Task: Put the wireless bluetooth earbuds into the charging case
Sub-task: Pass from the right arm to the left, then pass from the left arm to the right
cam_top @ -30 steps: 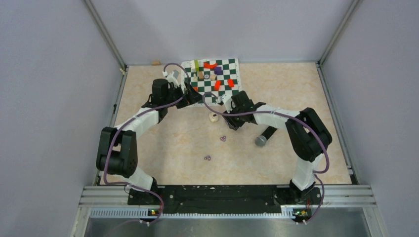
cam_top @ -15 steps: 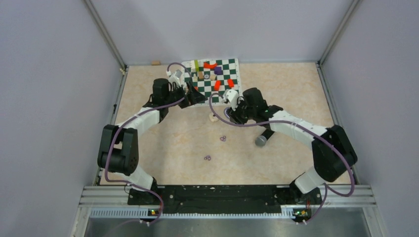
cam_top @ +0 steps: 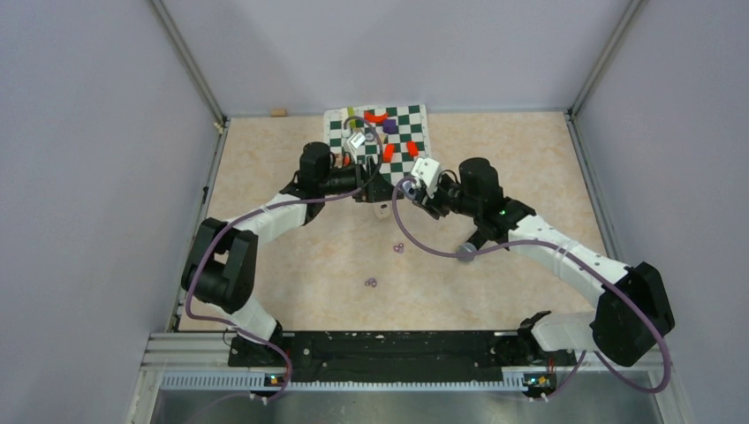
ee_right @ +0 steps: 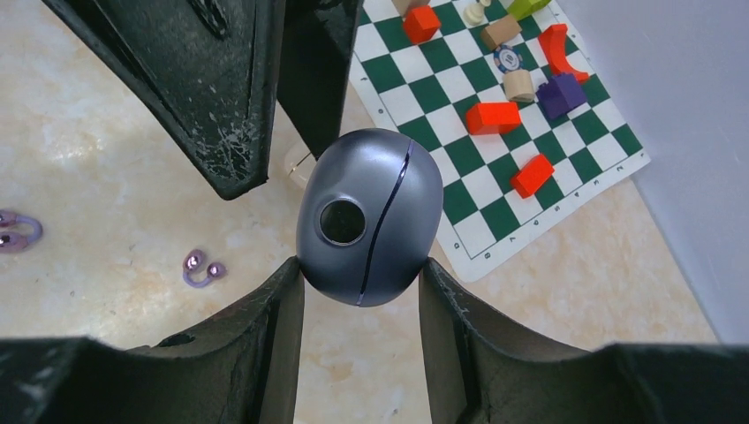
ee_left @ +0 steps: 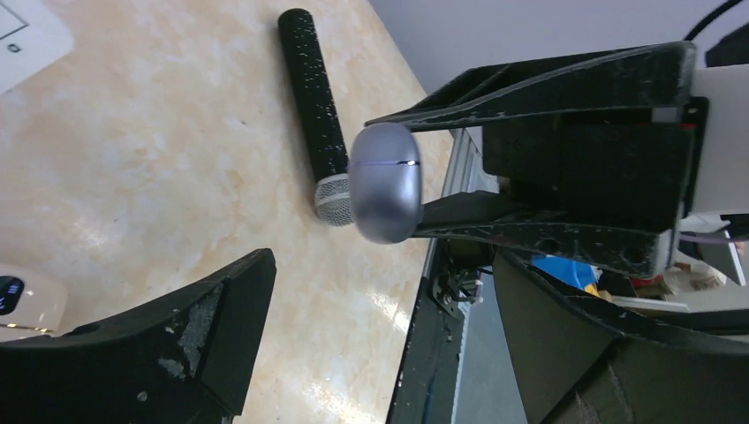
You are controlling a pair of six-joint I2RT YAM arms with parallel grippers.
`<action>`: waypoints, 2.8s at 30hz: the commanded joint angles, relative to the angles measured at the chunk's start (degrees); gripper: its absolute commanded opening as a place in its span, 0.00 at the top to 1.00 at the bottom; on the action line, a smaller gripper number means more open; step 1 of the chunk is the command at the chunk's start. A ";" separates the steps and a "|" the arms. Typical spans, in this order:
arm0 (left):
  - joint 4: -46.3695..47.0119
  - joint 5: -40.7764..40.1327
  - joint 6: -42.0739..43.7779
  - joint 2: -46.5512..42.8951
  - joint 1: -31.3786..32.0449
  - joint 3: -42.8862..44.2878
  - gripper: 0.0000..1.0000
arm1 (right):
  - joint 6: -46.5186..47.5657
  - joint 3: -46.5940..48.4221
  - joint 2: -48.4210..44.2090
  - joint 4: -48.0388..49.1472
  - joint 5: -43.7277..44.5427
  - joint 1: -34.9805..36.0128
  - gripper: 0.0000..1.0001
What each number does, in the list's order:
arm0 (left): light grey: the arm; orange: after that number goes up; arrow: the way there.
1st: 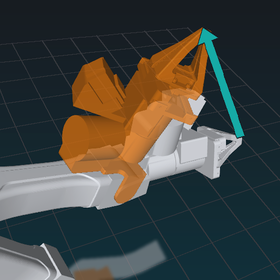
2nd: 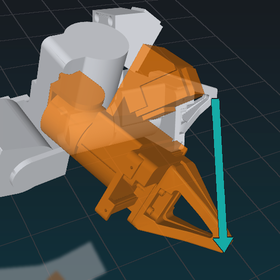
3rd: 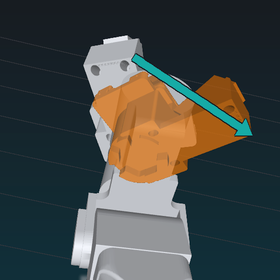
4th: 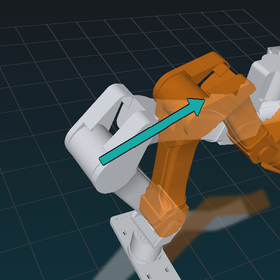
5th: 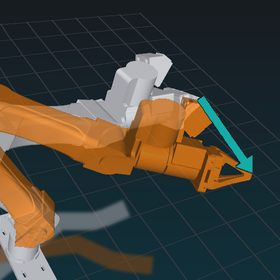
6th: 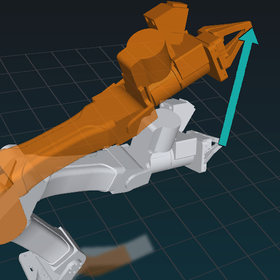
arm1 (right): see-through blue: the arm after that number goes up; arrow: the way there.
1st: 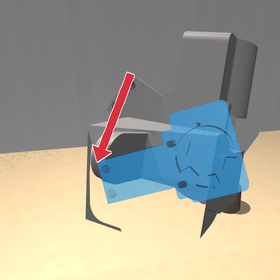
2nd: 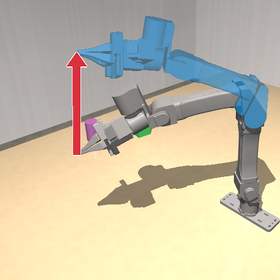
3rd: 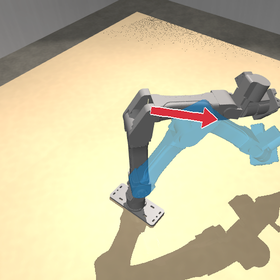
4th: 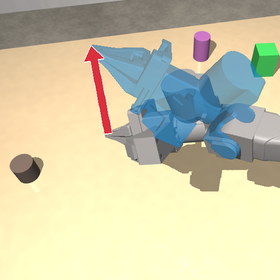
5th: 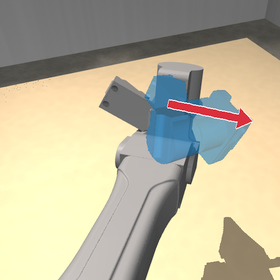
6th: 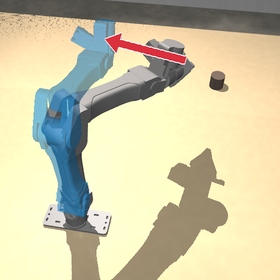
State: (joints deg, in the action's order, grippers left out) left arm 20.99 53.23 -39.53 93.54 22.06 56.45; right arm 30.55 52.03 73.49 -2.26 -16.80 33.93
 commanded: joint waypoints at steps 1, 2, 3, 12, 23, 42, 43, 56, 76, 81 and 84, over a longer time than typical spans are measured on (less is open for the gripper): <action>6.37 4.38 -1.89 0.52 1.16 2.68 0.01 | 2.20 -1.60 -3.26 3.65 -2.82 -0.37 0.75; 6.35 4.50 -1.82 0.65 1.50 2.78 0.01 | 2.42 -1.93 -3.61 3.68 -3.33 -0.38 0.75; 6.41 4.59 -1.77 0.75 1.90 2.83 0.01 | 2.69 -2.20 -3.84 3.81 -3.63 -0.21 0.75; 5.91 6.04 -1.16 3.07 4.59 4.01 0.05 | 3.65 -3.16 -5.06 4.24 -4.27 0.99 0.74; 5.90 5.91 -1.26 3.18 4.79 3.91 0.26 | 4.74 -3.59 -4.57 3.69 -4.12 2.35 0.73; 5.12 5.95 -1.18 3.09 5.21 4.50 0.65 | 5.77 -3.69 -3.87 4.70 -0.95 4.12 0.70; 5.11 6.00 -1.19 3.06 5.24 4.54 0.68 | 5.69 -3.69 -3.86 4.85 -0.69 4.15 0.70; 15.48 11.66 0.75 0.20 5.14 0.69 0.94 | -2.10 8.57 -8.79 -11.43 -17.35 -2.67 0.30; 42.30 17.34 15.48 -6.50 7.94 -13.79 0.97 | -15.53 1.42 -7.19 -5.24 -45.90 -11.92 0.40; 42.75 15.86 14.79 -5.93 8.57 -14.01 0.97 | -12.46 0.65 -6.67 -6.14 -44.82 -8.00 0.41; 42.09 15.80 14.83 -5.70 9.21 -14.03 0.97 | -10.86 0.23 -5.98 -5.65 -41.54 -4.97 0.42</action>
State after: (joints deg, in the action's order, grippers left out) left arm 58.72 69.41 -25.41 88.55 30.33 42.57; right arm 16.49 52.75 66.87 -10.63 -59.64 25.12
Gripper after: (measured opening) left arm 0.385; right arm 0.592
